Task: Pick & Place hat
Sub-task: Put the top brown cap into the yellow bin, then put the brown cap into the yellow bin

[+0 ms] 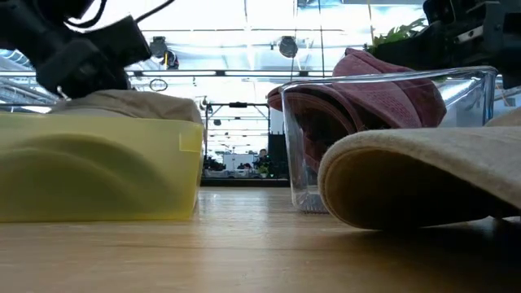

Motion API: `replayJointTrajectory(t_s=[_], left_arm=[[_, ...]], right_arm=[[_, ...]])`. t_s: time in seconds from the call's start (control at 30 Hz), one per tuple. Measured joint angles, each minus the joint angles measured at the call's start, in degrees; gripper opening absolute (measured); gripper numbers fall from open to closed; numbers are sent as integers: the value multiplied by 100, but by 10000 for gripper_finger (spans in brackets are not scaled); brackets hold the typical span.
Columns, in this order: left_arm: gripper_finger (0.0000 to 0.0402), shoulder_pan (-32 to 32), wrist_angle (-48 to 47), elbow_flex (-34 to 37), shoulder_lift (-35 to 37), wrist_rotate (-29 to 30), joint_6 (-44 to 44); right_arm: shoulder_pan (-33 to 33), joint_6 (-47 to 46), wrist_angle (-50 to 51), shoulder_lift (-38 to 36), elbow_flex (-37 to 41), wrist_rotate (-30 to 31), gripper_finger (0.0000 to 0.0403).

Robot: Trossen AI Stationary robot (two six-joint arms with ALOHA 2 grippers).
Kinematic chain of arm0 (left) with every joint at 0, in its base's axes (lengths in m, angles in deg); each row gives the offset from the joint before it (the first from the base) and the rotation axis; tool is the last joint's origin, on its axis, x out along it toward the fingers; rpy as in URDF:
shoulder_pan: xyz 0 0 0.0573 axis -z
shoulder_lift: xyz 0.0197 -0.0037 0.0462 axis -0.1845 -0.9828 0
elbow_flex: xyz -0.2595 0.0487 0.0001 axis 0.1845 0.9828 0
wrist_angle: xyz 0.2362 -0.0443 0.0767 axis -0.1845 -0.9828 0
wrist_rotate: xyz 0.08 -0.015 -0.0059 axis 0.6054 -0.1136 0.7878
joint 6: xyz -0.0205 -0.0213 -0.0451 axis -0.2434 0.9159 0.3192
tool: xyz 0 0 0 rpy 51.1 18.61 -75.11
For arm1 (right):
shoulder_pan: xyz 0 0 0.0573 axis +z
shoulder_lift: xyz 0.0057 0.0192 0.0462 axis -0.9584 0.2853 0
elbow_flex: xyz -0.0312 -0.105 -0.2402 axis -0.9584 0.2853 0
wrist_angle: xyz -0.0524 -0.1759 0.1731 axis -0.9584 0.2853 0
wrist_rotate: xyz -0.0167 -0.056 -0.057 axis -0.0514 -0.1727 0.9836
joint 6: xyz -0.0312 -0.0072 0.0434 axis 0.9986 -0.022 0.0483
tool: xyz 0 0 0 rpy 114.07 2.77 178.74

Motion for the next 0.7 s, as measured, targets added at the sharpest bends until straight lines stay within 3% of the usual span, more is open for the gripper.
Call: replayJointTrajectory(t_s=[0.1,0.23,0.7], left_arm=[[30,0,78,0,-195,135,-8],[30,0,454,2,-127,208,-664],[30,244,-309,-896,1396,247,-2214]], right_arm=[[2,-60,-24,0,2,-14,1],[2,-79,-24,2,0,-20,1],[2,332,-68,2,0,-9,1]])
